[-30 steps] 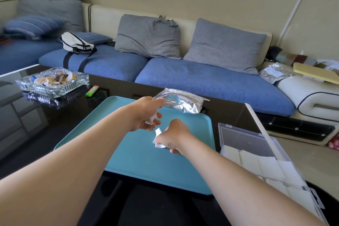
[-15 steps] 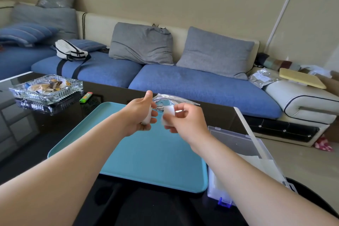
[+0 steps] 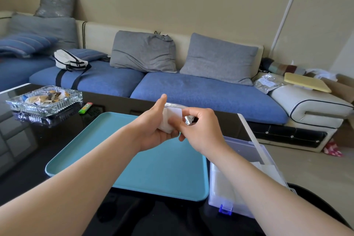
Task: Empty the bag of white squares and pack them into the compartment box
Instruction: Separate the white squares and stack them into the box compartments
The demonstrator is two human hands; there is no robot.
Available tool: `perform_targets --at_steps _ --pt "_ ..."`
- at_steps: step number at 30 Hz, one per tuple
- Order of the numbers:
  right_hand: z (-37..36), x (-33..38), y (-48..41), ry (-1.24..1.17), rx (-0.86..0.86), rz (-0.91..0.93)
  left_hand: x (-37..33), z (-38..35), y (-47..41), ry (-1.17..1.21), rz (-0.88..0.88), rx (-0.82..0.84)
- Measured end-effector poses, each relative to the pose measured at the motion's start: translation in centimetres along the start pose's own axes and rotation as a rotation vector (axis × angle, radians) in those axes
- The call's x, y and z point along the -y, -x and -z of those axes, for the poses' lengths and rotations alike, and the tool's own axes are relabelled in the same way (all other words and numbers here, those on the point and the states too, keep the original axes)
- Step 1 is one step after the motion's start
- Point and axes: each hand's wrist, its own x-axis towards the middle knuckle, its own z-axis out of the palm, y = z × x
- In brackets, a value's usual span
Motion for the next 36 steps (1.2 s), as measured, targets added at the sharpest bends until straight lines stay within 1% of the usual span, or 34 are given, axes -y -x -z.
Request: perform_targets --at_steps 4,8,12,16,17,19,23,25,27,30,33,36 --pt "0.1 -1.0 -0.5 0.037 -0.060 0.041 -0.1 -0.5 0.4 0.053 0.011 -0.096" --pt "0.7 -1.7 -0.6 -0.158 0.007 -0.081 -0.2 -0.5 0.2 0.093 0.006 -0.201" --pt "1.1 -1.9 -0.6 -0.044 0.035 -0.027 0.0 -0.5 -0.1 0.091 -0.016 -0.208" --pt "0.6 -1.8 -0.4 -0.077 0.120 -0.050 0.1 -0.6 -0.3 0.054 -0.065 -0.264" --pt "0.4 -1.8 -0.4 -0.101 0.120 -0.066 0.1 -0.6 -0.3 0.054 -0.068 -0.267" --pt "0.0 -1.6 -0.3 -0.158 0.069 -0.129 0.1 -0.7 -0.3 0.063 -0.079 -0.267" --pt "-1.0 -1.4 -0.4 -0.280 -0.094 -0.328 0.0 -1.3 0.0 0.068 -0.097 -0.306" --pt "-1.4 -1.4 -0.4 -0.306 -0.159 -0.375 0.1 -1.6 0.0 0.081 -0.114 -0.322" --pt "-1.6 -1.3 -0.4 -0.335 -0.173 -0.395 0.2 -1.7 -0.2 0.083 -0.127 -0.327" --pt "-1.6 -1.5 -0.4 -0.278 -0.143 -0.368 0.1 -1.9 -0.2 0.047 -0.131 -0.330" --pt "-1.6 -1.5 -0.4 -0.196 -0.089 -0.289 0.1 -1.8 -0.1 0.011 -0.132 -0.346" --pt "-1.5 -1.2 -0.1 -0.251 -0.056 -0.241 0.2 -1.5 -0.2 0.013 -0.146 -0.342"
